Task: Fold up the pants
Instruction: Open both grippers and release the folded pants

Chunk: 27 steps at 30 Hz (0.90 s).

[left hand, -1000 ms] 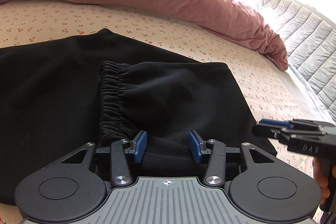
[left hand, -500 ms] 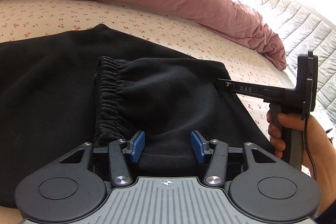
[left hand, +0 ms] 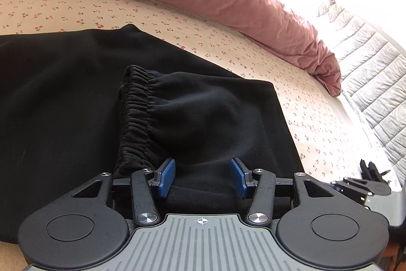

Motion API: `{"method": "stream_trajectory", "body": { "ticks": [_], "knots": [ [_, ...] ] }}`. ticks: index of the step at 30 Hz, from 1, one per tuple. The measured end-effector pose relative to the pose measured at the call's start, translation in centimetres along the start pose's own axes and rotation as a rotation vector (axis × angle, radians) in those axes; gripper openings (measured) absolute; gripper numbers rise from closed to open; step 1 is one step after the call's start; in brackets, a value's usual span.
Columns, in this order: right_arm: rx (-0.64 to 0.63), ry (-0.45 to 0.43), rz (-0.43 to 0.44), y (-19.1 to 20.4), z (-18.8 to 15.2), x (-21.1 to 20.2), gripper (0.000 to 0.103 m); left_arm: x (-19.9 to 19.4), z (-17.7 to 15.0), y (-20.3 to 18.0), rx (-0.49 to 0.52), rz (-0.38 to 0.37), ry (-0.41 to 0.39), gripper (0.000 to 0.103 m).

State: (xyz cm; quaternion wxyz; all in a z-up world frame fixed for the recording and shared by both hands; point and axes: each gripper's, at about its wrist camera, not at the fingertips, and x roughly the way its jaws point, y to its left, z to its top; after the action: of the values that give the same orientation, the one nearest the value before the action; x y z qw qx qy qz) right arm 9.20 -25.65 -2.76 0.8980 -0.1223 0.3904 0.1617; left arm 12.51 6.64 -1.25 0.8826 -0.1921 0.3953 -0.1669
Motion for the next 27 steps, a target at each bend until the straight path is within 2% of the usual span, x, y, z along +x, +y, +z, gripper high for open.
{"method": "stream_trajectory", "body": {
  "ticks": [4, 8, 13, 17, 19, 21, 22, 23, 27],
  "knots": [
    [0.027, -0.01, 0.001, -0.1, -1.3, -1.1, 0.025, 0.0, 0.0, 0.5, -0.01, -0.013, -0.005, 0.048],
    [0.025, -0.011, -0.018, 0.4, -1.0, -0.8, 0.025, -0.5, -0.2, 0.3, 0.02, -0.007, -0.016, 0.048],
    [0.013, -0.027, -0.024, 1.2, -1.2, -1.8, 0.025, -2.4, -0.3, 0.5, 0.11, -0.009, -0.017, 0.048],
    [-0.037, -0.041, 0.022, 2.8, -1.6, -2.8, 0.027, -3.5, -0.7, 2.2, 0.047, -0.081, -0.012, 0.048],
    [-0.087, -0.039, 0.037, 4.1, -1.8, -2.7, 0.032, -4.3, -0.8, 2.6, 0.022, -0.097, -0.011, 0.048],
    [-0.131, -0.038, 0.022, 5.2, -2.0, -2.4, 0.036, -5.2, -0.9, 2.6, 0.024, -0.082, -0.023, 0.053],
    [-0.143, -0.039, 0.011, 5.5, -2.0, -2.3, 0.037, -5.7, -0.9, 2.6, 0.03, -0.042, -0.037, 0.065],
    [-0.148, -0.044, 0.006, 5.7, -2.1, -2.4, 0.037, -6.3, -0.9, 2.7, 0.035, -0.004, -0.059, 0.069],
    [-0.138, -0.097, 0.044, 6.1, -1.9, -3.2, 0.037, -8.2, -0.5, 4.2, -0.022, 0.031, -0.09, 0.069]
  ]
}}
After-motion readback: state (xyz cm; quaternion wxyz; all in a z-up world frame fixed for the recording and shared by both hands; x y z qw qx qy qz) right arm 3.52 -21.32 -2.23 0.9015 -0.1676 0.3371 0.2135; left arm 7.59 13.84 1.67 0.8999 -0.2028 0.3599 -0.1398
